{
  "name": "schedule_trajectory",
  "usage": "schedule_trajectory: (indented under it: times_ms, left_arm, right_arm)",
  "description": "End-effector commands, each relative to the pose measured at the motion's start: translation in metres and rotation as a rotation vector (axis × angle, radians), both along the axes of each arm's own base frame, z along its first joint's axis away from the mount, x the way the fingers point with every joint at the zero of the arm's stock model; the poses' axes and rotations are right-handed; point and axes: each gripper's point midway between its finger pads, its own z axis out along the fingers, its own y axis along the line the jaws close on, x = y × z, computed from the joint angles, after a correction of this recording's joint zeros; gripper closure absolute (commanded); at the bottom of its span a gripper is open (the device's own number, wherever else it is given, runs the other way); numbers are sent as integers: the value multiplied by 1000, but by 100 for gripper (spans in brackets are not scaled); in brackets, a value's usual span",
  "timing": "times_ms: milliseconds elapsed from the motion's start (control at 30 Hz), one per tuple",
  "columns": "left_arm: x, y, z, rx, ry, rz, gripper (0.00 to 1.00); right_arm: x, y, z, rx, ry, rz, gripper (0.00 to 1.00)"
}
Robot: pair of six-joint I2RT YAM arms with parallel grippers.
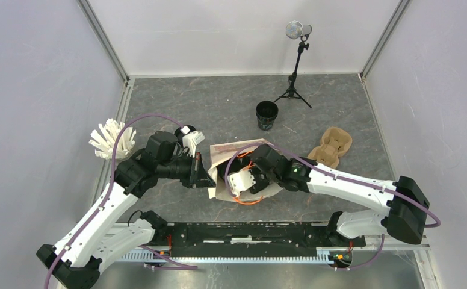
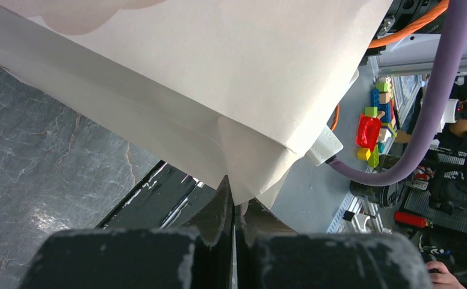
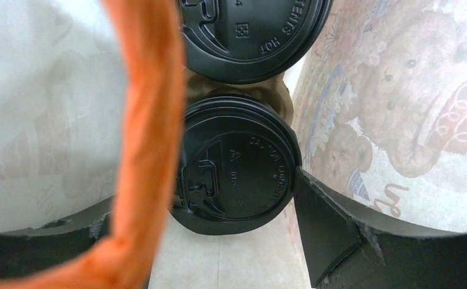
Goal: Pack the takeout coffee
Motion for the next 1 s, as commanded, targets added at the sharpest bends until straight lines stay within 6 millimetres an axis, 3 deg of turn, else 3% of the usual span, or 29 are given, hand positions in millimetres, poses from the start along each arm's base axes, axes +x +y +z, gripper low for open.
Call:
schedule_trajectory:
  times_ms: [0, 967]
  left_arm:
    - [-6, -5, 17, -54, -33, -49, 98]
    - [-2, -9, 15, -58, -9, -45, 98]
  right_arm:
    - [5, 2, 0, 4, -25, 8, 42]
    - [18, 1, -19, 1, 9, -22, 42]
